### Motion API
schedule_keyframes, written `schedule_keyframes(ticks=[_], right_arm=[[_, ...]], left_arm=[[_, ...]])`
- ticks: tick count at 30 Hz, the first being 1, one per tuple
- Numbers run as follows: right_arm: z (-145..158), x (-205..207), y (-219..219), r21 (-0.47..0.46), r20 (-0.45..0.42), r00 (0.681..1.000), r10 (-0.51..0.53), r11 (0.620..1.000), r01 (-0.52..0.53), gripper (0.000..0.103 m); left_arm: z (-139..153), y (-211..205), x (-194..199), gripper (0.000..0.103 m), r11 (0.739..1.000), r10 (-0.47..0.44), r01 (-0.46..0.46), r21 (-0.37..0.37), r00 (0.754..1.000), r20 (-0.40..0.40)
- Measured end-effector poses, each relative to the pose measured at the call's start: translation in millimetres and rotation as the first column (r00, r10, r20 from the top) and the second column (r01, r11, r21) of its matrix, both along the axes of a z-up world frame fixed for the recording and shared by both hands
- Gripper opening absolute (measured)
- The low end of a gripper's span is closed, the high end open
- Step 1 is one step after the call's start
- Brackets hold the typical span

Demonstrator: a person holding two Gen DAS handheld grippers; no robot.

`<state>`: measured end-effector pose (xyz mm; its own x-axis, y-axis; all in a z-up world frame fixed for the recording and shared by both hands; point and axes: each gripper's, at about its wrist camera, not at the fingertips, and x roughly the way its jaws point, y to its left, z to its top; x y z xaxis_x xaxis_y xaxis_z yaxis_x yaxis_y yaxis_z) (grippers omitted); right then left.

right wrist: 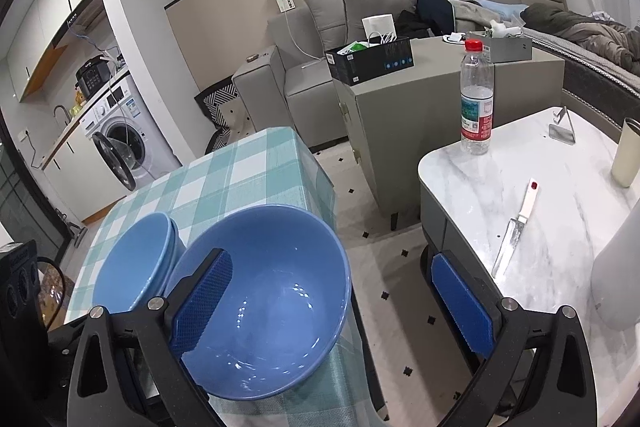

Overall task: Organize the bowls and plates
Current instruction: 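Close both grippers on the rim of the remaining blue bowl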

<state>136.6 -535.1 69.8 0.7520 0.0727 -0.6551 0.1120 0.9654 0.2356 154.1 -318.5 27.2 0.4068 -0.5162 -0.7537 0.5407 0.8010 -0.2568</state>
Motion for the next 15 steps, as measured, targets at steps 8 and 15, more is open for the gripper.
schedule_keyframes(ticks=[8, 15], right_arm=[[-17.2, 9.8, 8.6, -0.036, -0.06, 0.998, 0.03, 0.999, -0.033, 0.084], [-28.5, 16.0, 12.8, -0.035, -0.088, 0.994, 0.057, 0.998, -0.061, 0.069]], left_arm=[[-0.3, -2.1, 1.6, 0.096, 1.0, -0.003, 0.003, -0.003, 1.0, 0.003], [-0.2, -4.0, 2.2, 0.096, 1.0, -0.01, 0.01, -0.008, 1.0, -0.003]])
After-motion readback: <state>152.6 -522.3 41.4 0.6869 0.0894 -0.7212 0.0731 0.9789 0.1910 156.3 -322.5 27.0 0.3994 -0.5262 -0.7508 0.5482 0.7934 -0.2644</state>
